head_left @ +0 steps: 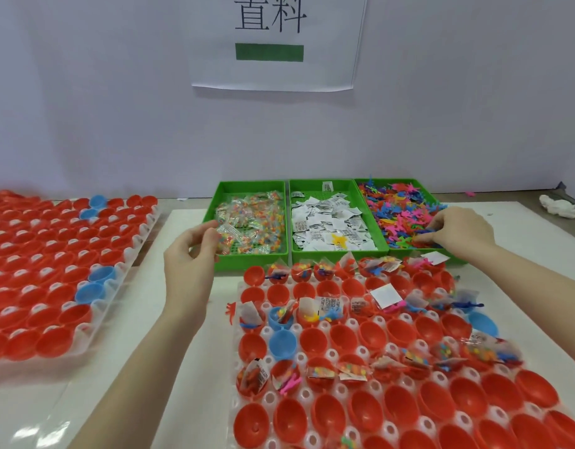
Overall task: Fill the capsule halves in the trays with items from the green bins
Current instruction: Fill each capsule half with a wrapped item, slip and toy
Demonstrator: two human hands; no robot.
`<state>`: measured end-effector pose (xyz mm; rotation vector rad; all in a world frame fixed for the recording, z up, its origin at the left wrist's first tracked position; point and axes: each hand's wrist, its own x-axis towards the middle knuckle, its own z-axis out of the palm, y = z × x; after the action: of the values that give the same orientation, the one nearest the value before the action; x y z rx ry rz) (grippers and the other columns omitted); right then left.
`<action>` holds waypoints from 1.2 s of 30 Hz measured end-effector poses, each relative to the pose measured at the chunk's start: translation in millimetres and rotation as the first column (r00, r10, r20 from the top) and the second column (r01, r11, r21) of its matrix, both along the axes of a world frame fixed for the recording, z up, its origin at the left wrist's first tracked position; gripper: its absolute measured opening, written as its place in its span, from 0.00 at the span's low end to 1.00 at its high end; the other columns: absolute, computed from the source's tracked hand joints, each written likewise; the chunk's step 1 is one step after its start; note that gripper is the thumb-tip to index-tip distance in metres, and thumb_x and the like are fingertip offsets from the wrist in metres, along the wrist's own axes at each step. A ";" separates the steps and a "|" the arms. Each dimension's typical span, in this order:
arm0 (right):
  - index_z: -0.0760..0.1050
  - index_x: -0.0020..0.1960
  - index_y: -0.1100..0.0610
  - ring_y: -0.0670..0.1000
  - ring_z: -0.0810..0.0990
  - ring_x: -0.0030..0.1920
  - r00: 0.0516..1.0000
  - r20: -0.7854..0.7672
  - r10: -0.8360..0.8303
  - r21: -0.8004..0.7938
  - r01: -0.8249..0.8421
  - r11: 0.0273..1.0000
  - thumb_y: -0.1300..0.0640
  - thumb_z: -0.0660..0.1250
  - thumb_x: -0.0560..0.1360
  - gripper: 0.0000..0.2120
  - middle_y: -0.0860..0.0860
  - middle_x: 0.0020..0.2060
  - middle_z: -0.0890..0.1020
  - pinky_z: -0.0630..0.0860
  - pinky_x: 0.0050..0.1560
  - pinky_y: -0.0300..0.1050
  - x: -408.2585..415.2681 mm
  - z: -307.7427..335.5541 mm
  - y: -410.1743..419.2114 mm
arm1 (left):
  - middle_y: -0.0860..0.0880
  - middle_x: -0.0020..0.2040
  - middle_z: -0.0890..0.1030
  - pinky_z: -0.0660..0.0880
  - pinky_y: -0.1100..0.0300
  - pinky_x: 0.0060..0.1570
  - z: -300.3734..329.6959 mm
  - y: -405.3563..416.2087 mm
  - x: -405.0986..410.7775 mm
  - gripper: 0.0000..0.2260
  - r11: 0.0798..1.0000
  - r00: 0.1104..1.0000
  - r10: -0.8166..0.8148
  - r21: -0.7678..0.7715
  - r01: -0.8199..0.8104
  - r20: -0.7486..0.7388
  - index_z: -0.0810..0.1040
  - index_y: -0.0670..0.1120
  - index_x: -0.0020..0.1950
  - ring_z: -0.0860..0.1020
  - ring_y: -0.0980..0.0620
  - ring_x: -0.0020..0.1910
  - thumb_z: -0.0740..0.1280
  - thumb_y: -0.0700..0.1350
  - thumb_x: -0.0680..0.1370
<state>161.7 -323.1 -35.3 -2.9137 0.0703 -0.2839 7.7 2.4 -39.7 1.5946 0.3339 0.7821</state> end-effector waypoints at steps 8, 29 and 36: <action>0.81 0.41 0.65 0.54 0.72 0.34 0.981 0.190 0.036 0.192 -0.073 0.979 0.52 0.69 0.73 0.15 0.58 0.35 0.80 0.62 0.31 0.43 -7.4 7.5 -0.5 | 0.50 0.40 0.78 0.75 0.71 0.39 -3.7 11.5 34.1 0.11 0.975 0.991 -0.037 -0.220 0.008 -0.129 0.77 0.38 0.57 0.77 0.59 0.34 0.65 0.41 0.78; 0.78 0.55 0.54 0.52 0.77 0.48 0.954 -0.260 0.148 -0.218 -0.207 0.954 0.49 0.71 0.71 0.15 0.49 0.51 0.81 0.69 0.43 0.46 -13.5 18.4 113.3 | 0.53 0.37 0.79 0.70 0.72 0.29 29.3 -28.1 -21.0 0.05 0.989 0.982 0.060 -0.147 -0.033 0.180 0.77 0.49 0.43 0.73 0.62 0.26 0.64 0.42 0.78; 0.82 0.41 0.57 0.48 0.72 0.32 0.939 -0.242 0.245 0.109 -0.225 0.968 0.57 0.74 0.66 0.05 0.48 0.33 0.78 0.67 0.32 0.40 -15.0 20.0 95.9 | 0.53 0.36 0.79 0.69 0.72 0.28 32.4 -28.8 -26.2 0.05 0.983 0.987 0.031 -0.182 -0.002 0.155 0.77 0.50 0.44 0.71 0.61 0.24 0.64 0.42 0.77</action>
<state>146.7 -227.2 -15.3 -2.8239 -0.2212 0.1298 -18.5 -26.4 -7.4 1.3521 0.2958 0.8603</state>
